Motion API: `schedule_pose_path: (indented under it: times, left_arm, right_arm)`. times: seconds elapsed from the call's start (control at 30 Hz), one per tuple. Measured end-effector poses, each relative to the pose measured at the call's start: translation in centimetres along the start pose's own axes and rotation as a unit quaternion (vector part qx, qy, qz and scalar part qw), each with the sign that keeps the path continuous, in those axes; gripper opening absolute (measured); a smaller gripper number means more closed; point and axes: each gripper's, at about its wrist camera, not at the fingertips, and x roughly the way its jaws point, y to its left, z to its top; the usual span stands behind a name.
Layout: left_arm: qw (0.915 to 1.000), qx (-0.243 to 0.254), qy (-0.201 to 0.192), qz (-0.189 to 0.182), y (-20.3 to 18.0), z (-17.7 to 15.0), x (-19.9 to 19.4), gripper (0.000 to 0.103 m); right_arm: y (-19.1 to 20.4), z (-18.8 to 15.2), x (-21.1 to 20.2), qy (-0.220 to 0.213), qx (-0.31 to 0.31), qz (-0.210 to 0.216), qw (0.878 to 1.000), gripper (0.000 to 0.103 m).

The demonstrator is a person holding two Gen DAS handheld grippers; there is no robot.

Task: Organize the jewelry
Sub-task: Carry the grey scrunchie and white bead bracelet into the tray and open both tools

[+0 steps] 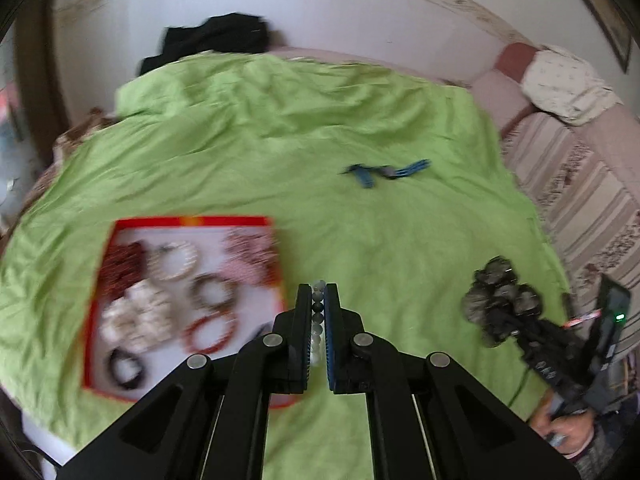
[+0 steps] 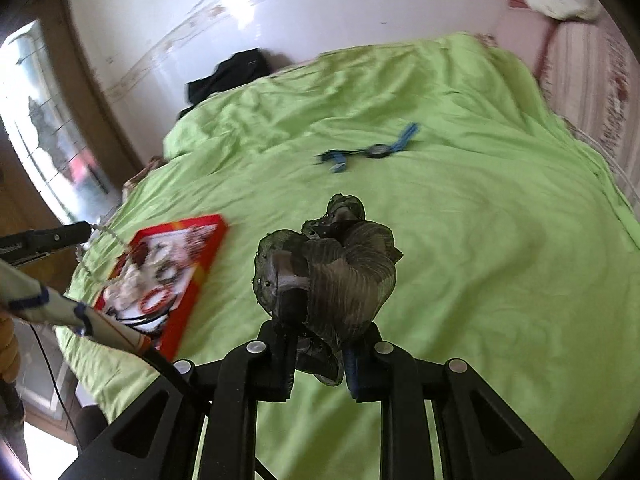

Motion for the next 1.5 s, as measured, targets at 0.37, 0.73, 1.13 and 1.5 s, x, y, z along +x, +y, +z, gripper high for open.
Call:
schedule_pose_path:
  times: [0.37,0.73,1.13,1.5]
  left_arm:
    - [0.9957,-0.085,0.026,0.026,10.0,-4.5,1.0,0.005]
    - [0.9907,-0.121,0.056,0.024,13.7,-7.1,5.7,0.005]
    - [0.9875,-0.133,0.065,0.053,16.0,-8.4,7.9,0.005]
    - [0.9897,-0.119,0.036,0.071,14.5,-8.1,5.8,0.006]
  right_arm:
    - [8.0,0.3,3.0,0.043,-0.051,0.054,0.996,0.021]
    - [14.2,2.1,9.1,0.105,-0.053,0.135,0.984,0.021]
    - [19.3,2.4,18.7,0.165,-0.056,0.153,0.973,0.021]
    - [17.1,2.7,19.8,0.148,-0.054,0.105,0.982,0.051]
